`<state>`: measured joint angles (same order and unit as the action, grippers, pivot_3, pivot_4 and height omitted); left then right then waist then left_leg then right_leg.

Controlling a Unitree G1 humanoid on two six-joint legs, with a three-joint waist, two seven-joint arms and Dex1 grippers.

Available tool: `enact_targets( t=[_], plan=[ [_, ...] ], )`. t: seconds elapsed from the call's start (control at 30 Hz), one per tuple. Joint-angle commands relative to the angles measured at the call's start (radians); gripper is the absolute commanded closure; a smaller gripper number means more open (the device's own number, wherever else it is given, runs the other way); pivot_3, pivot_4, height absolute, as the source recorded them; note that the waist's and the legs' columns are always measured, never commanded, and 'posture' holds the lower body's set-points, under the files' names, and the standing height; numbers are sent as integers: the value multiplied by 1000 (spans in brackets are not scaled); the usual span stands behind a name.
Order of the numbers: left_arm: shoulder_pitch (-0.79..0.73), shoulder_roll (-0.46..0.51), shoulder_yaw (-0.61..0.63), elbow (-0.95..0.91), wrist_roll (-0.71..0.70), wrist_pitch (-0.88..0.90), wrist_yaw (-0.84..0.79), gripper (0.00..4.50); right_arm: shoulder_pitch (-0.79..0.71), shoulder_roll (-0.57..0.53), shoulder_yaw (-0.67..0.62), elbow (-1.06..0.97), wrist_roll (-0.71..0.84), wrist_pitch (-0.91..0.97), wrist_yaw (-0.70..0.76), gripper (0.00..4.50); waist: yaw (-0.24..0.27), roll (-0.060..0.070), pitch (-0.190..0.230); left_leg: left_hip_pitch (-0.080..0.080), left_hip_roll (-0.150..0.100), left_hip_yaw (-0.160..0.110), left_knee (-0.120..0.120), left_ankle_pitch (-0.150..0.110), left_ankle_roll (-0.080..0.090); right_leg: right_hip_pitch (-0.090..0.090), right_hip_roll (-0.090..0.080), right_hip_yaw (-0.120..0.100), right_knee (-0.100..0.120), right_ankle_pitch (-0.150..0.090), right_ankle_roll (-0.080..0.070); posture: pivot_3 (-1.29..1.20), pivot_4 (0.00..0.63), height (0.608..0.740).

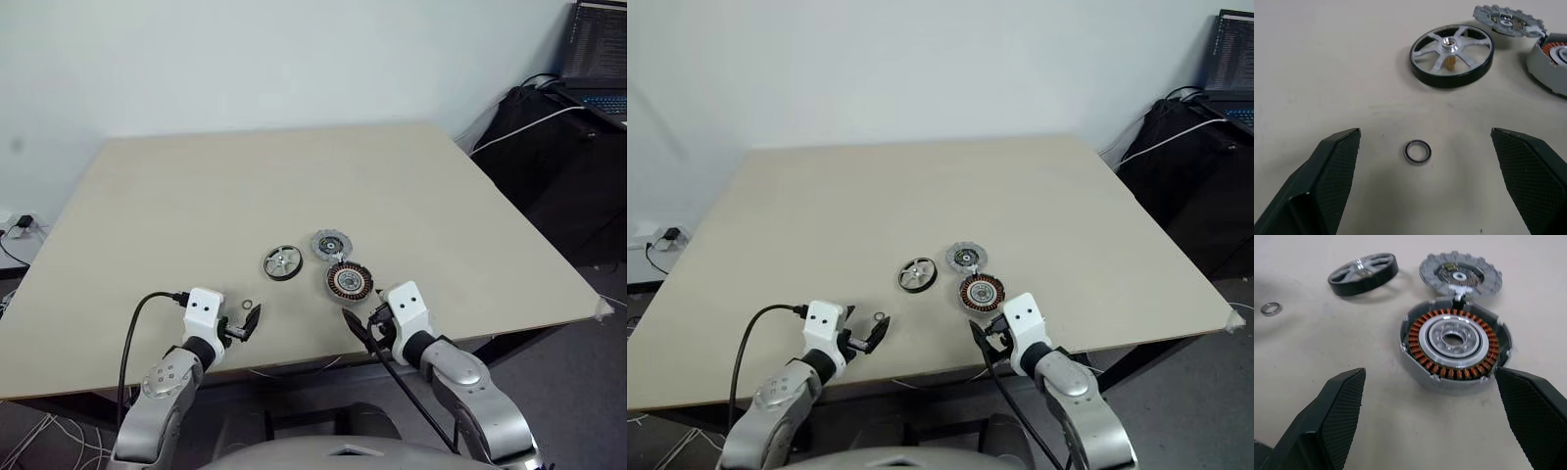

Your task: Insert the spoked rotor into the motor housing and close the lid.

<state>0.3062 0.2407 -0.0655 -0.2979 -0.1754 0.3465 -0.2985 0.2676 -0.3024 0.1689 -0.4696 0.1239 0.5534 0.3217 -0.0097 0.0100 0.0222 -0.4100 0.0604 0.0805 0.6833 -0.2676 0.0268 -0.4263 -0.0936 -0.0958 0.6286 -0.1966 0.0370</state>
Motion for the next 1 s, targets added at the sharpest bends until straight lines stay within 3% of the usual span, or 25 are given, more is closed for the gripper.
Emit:
enact_targets(
  t=[0.03,0.47,1.0],
  plan=[
    [-10,-2,10,-16,6,-9,6,0,-12,6,-11,-12,-2,-32,-5,12,0,0,0,0,0,0,0,0,0,0,0,0,0,0,0,0,0,740],
    [-19,-15,-3,16,36,3,25,0,-1,7,-14,-14,-3,-36,-10,12,0,0,0,0,0,0,0,0,0,0,0,0,0,0,0,0,0,740],
    [-228,-25,-72,223,107,40,15,0,-7,19,-14,-19,-6,-35,-18,12,0,-2,-2,0,0,0,0,3,5,0,1,0,0,0,0,0,0,740]
  ],
)
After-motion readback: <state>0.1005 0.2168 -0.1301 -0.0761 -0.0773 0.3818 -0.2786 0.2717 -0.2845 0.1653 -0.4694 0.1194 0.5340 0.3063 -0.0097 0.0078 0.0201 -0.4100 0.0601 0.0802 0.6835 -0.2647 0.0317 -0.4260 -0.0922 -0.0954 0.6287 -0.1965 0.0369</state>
